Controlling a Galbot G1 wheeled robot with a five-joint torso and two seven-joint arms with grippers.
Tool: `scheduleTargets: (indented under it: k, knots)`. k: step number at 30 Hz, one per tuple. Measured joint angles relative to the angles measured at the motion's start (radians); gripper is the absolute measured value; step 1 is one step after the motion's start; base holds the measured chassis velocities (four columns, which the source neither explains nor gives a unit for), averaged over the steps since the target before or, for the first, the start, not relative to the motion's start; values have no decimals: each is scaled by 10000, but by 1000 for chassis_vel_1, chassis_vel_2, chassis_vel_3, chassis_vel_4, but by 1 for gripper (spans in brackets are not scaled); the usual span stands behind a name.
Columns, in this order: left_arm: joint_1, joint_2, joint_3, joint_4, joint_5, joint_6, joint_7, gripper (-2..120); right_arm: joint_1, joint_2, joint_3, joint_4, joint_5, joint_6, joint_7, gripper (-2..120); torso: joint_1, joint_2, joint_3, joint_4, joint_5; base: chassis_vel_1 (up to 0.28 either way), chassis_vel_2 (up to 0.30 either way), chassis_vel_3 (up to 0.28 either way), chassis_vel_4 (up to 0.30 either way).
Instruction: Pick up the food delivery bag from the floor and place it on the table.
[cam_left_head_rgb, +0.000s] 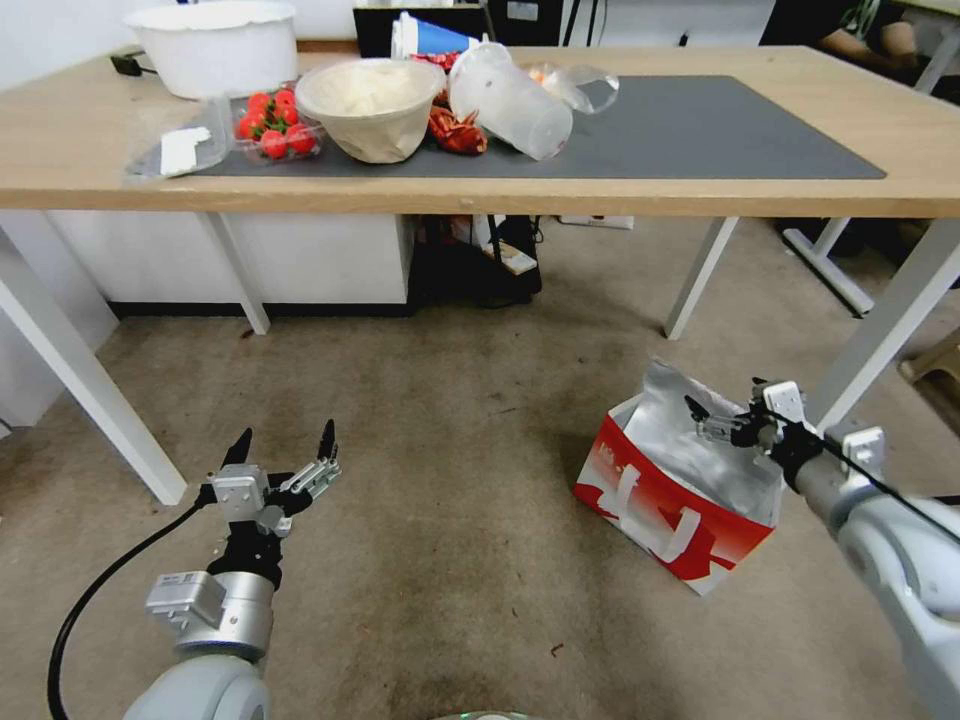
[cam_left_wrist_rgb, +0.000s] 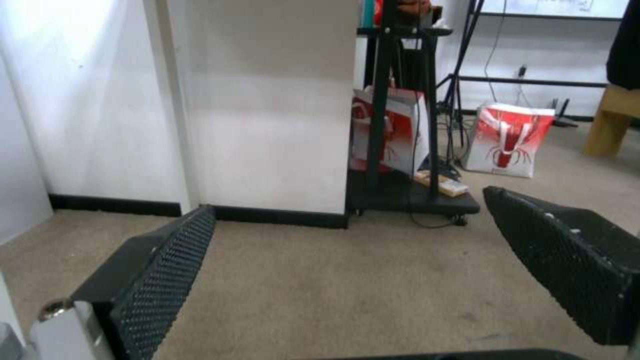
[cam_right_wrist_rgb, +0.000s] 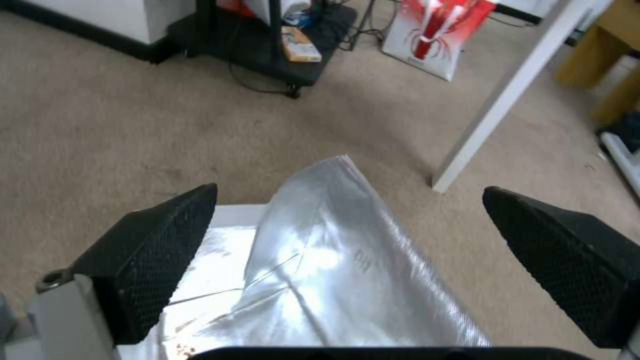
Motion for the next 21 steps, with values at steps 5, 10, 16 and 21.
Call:
scheduleTargets:
  k: [5,10,16,21]
  knots:
    - [-16,-24,-33,50,3,-6,-13,100,500,-315,-216,-526,-36,-16,-381,100,0,2,1,-1,-2,0,0,0,0]
    - [-122,-73,-71,196,5,17,-40,100,1518,-1059,-649,-1735,-290,183,-1353,100,1,8,0,-3,-1,0,0,0,0]
    - [-208,-86,-75,299,6,71,-46,100,2737,-1645,-1804,-3044,-707,471,-1990,100,1,11,0,-4,-3,0,0,0,0]
    - [-201,-92,-124,342,6,81,-52,100,4585,-1719,-3950,-4561,-907,815,-2214,100,3,14,0,0,-2,0,0,0,0]
